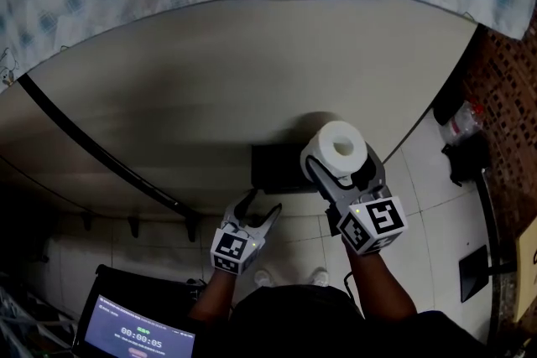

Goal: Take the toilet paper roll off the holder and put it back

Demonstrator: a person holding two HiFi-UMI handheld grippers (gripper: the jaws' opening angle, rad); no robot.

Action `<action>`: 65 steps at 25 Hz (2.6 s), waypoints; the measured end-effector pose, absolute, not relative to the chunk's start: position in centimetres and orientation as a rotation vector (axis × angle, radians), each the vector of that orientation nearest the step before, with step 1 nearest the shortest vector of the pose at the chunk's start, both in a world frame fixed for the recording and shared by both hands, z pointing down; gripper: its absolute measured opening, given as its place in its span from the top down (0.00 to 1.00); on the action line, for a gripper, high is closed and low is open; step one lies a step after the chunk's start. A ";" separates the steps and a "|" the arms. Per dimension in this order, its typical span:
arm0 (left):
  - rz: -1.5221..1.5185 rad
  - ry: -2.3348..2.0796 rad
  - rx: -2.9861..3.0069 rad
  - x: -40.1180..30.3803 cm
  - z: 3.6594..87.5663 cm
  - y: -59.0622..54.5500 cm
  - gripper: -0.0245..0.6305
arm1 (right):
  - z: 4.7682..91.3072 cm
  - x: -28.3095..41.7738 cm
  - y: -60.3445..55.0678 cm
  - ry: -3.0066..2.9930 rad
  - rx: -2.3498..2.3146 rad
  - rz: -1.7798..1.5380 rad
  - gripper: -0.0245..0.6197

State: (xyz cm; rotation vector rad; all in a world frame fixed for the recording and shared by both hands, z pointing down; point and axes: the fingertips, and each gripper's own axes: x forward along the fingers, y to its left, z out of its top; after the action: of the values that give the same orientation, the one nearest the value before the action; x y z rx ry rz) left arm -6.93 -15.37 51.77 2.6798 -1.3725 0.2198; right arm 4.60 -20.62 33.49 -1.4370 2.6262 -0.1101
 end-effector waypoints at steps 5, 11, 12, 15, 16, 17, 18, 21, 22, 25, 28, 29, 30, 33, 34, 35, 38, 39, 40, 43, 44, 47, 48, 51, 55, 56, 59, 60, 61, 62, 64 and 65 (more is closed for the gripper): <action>0.189 -1.378 2.687 -6.7 51.3 -15.8 0.49 | 33.6 4.8 -20.5 2.629 -1.434 -0.109 0.29; 0.155 -1.391 2.695 -6.0 50.5 -15.9 0.49 | 33.6 5.1 -20.6 2.626 -1.431 -0.110 0.29; 0.154 -1.387 2.699 -5.8 50.4 -15.8 0.49 | 33.6 5.1 -20.6 2.624 -1.432 -0.110 0.28; 0.167 -1.389 2.706 -5.4 50.2 -15.7 0.50 | 33.5 5.2 -20.6 2.625 -1.432 -0.110 0.28; 0.175 -1.392 2.710 -5.3 50.2 -15.6 0.52 | 33.5 5.2 -20.6 2.625 -1.432 -0.110 0.28; 0.185 -1.394 2.715 -5.3 50.1 -15.6 0.52 | 33.6 5.2 -20.5 2.625 -1.433 -0.109 0.28; 0.194 -1.395 2.719 -5.2 50.1 -15.6 0.52 | 33.6 5.2 -20.5 2.623 -1.433 -0.110 0.28; 0.197 -1.408 2.715 -5.2 50.0 -15.6 0.55 | 33.6 5.4 -20.5 2.616 -1.437 -0.113 0.28; 0.193 -1.411 2.712 -5.2 50.0 -15.6 0.56 | 33.6 5.4 -20.4 2.616 -1.439 -0.112 0.28; 0.189 -1.420 2.703 -5.4 49.9 -15.7 0.58 | 33.6 5.5 -20.4 2.618 -1.445 -0.107 0.28; 0.183 -1.437 2.691 -5.6 49.9 -15.8 0.62 | 33.8 5.6 -20.4 2.619 -1.450 -0.107 0.28; 0.181 -1.446 2.684 -5.7 49.8 -15.9 0.64 | 33.8 5.7 -20.4 2.619 -1.453 -0.109 0.28; 0.177 -1.455 2.677 -5.9 49.8 -15.9 0.66 | 33.9 5.9 -20.4 2.617 -1.456 -0.113 0.28; 0.159 -1.467 2.658 -6.4 49.7 -16.0 0.76 | 34.0 6.3 -20.4 2.611 -1.472 -0.113 0.28; 0.154 -1.460 2.657 -6.4 49.6 -16.0 0.78 | 33.9 6.4 -20.4 2.608 -1.476 -0.110 0.28; 0.149 -1.449 2.659 -6.4 49.6 -15.9 0.78 | 33.8 6.6 -20.4 2.604 -1.480 -0.108 0.28; 0.145 -1.419 2.661 -6.3 49.5 -15.8 0.78 | 33.7 6.9 -20.4 2.592 -1.483 -0.110 0.28; 0.145 -1.409 2.659 -6.3 49.5 -15.7 0.78 | 33.7 7.1 -20.3 2.588 -1.481 -0.115 0.28; 0.146 -1.398 2.654 -6.3 49.5 -15.6 0.78 | 33.8 7.3 -20.3 2.583 -1.478 -0.125 0.28; 0.170 -1.363 2.633 -6.3 49.4 -15.4 0.78 | 34.2 8.4 -20.3 2.546 -1.454 -0.205 0.28; 0.181 -1.350 2.621 -6.2 49.4 -15.3 0.78 | 34.4 9.0 -20.3 2.521 -1.430 -0.254 0.28; 0.200 -1.299 2.593 -6.0 49.1 -15.2 0.78 | 35.2 11.0 -20.5 2.375 -1.307 -0.466 0.28; 0.203 -1.278 2.588 -5.9 48.9 -15.1 0.78 | 35.5 11.8 -20.6 2.328 -1.280 -0.517 0.29; 0.225 -1.223 2.577 -6.0 48.7 -15.0 0.77 | 36.3 14.0 -20.6 2.250 -1.274 -0.565 0.29; 0.226 -1.189 2.561 -5.9 48.2 -14.9 0.77 | 38.0 16.5 -20.9 2.161 -1.299 -0.620 0.29; 0.221 -1.178 2.557 -5.9 48.2 -14.8 0.77 | 38.9 17.2 -21.0 2.130 -1.300 -0.658 0.29; 0.212 -1.149 2.546 -5.9 48.1 -14.7 0.77 | 42.3 18.2 -21.6 2.026 -1.278 -0.809 0.29; 0.207 -1.138 2.541 -5.9 48.0 -14.7 0.77 | 43.3 18.3 -21.7 1.992 -1.259 -0.855 0.29; 0.202 -1.126 2.536 -5.9 47.9 -14.7 0.77 | 44.2 18.2 -21.9 1.963 -1.240 -0.894 0.29; 0.197 -1.115 2.531 -5.9 47.8 -14.7 0.77 | 45.2 18.1 -22.0 1.945 -1.230 -0.926 0.29; 0.200 -1.098 2.523 -5.9 47.8 -14.7 0.77 | 47.2 17.7 -22.3 1.942 -1.220 -0.968 0.30; 0.205 -1.093 2.519 -5.9 47.8 -14.7 0.77 | 47.8 17.0 -22.5 1.951 -1.180 -0.976 0.30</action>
State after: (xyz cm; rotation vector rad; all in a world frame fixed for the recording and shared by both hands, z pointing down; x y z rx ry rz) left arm -5.85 -14.65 47.82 2.5194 -1.0928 0.2047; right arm 17.04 -22.46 47.79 -1.1800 1.9508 -0.9762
